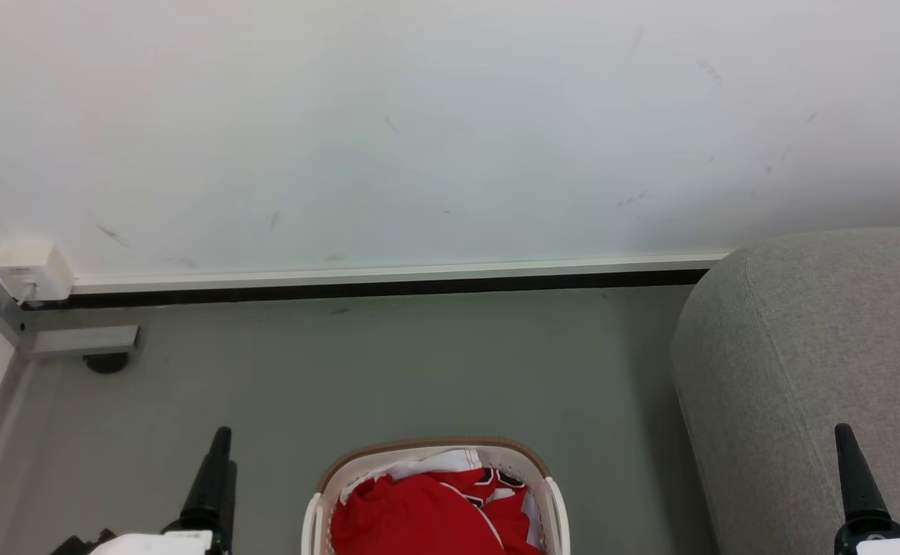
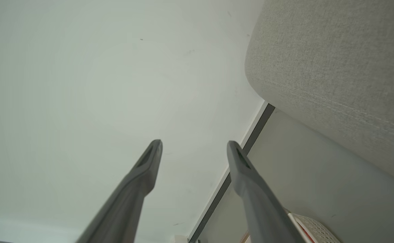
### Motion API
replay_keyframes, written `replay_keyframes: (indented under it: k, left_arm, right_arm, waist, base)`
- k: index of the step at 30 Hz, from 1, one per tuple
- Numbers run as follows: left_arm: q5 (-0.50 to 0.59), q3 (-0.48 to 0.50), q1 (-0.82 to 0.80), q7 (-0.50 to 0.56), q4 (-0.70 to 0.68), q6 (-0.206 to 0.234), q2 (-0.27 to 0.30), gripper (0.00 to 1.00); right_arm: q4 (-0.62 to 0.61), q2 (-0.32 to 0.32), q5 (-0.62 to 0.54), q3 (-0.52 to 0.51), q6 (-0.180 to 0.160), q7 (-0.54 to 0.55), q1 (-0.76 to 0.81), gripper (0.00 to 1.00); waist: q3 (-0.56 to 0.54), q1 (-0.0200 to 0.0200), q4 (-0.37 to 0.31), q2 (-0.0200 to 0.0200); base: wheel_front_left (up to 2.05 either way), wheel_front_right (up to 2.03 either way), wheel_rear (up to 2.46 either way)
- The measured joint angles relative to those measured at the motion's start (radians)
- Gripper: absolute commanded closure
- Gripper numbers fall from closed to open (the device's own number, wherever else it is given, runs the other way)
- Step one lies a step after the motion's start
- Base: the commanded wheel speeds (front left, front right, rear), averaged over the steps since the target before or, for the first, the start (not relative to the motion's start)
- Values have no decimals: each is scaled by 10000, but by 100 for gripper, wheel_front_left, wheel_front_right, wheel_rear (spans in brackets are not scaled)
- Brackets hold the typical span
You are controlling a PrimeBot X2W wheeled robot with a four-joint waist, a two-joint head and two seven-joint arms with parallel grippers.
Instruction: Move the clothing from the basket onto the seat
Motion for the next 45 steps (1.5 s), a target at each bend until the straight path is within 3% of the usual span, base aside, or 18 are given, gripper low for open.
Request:
replay_keyframes:
  k: [19, 45]
  left_arm:
    - [3244, -600, 102, -731, -242, 399, 12, 0]
    - [7010, -1011, 330, -1567, -577, 1164, 35, 0]
  right_arm:
    - [-648, -12, -4159, 650, 0, -740, 233, 0]
    - [-1101, -36, -7536, 1030, 0, -1553, 564, 0]
  waist:
    - [-25, 0, 0, 0]
    - [-113, 0, 85, 0]
  base:
    - [0, 0, 0]
    - [0, 0, 0]
